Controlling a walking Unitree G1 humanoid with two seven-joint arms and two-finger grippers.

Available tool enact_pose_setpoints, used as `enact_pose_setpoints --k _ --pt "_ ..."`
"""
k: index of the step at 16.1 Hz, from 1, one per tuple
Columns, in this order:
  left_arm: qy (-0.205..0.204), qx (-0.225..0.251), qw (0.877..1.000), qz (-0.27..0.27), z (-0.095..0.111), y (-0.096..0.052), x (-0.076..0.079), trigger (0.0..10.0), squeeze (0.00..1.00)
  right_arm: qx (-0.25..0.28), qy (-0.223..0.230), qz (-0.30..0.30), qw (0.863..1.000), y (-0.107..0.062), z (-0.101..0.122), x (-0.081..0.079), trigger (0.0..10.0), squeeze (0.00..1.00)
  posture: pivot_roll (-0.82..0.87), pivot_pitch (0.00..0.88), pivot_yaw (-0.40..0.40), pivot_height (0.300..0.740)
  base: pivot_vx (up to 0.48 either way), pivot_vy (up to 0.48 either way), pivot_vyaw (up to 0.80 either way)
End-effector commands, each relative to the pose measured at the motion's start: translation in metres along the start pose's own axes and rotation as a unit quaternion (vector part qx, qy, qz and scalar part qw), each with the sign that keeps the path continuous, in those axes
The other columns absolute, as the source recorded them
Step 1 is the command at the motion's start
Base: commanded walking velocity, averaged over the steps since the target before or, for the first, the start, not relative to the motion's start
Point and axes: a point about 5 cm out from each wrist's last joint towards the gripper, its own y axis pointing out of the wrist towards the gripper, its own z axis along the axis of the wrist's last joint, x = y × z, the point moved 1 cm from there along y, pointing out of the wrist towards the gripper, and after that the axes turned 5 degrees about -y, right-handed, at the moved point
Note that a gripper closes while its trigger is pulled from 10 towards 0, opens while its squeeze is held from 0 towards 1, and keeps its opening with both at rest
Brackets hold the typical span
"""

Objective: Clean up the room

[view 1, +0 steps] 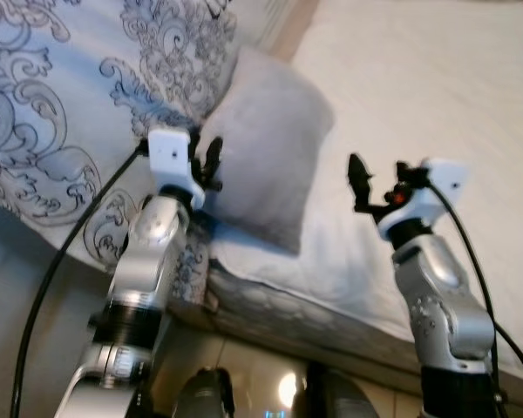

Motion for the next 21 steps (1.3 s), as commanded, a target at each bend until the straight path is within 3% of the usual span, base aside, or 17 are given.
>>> enact_pose_setpoints --k 1,2,4,9,13,21 --pt "0.02 0.005 1.0 -0.005 0.005 -0.008 0.008 10.0 0.0 -0.02 -0.014 -0.001 1.0 -0.007 -0.005 -0.001 10.0 0.0 -0.06 0.077 0.043 0.74 0.0 0.0 -0.79" --pt "0.038 -0.012 0.999 0.003 -0.002 -0.023 0.01 10.0 0.0 -0.037 -0.011 -0.004 0.999 -0.012 -0.01 -0.003 10.0 0.0 -0.05 0.069 0.03 0.74 0.0 0.0 -0.79" --pt "0.02 -0.041 0.997 0.061 -0.01 -0.04 0.005 10.0 0.0 -0.063 0.001 0.009 0.998 -0.019 -0.02 -0.011 10.0 0.0 -0.04 0.061 0.018 0.74 0.0 -0.48 -0.58" --pt "0.044 -0.065 0.99 0.114 -0.009 -0.059 -0.009 10.0 0.0 -0.11 -0.051 -0.003 0.993 -0.029 -0.038 0.001 10.0 0.0 -0.03 0.035 0.015 0.74 0.0 -0.48 0.0" --pt "0.052 -0.07 0.988 0.128 -0.008 -0.06 -0.012 10.0 0.0 -0.127 -0.102 -0.008 0.987 -0.028 -0.043 0.008 10.0 0.0 -0.03 0.025 0.009 0.74 0.0 -0.48 0.0" --pt "0.054 -0.08 0.986 0.133 -0.008 -0.059 -0.013 10.0 0.0 -0.124 -0.08 -0.011 0.989 -0.029 -0.043 0.005 10.0 0.0 -0.03 0.043 0.015 0.74 0.0 -0.48 0.0"
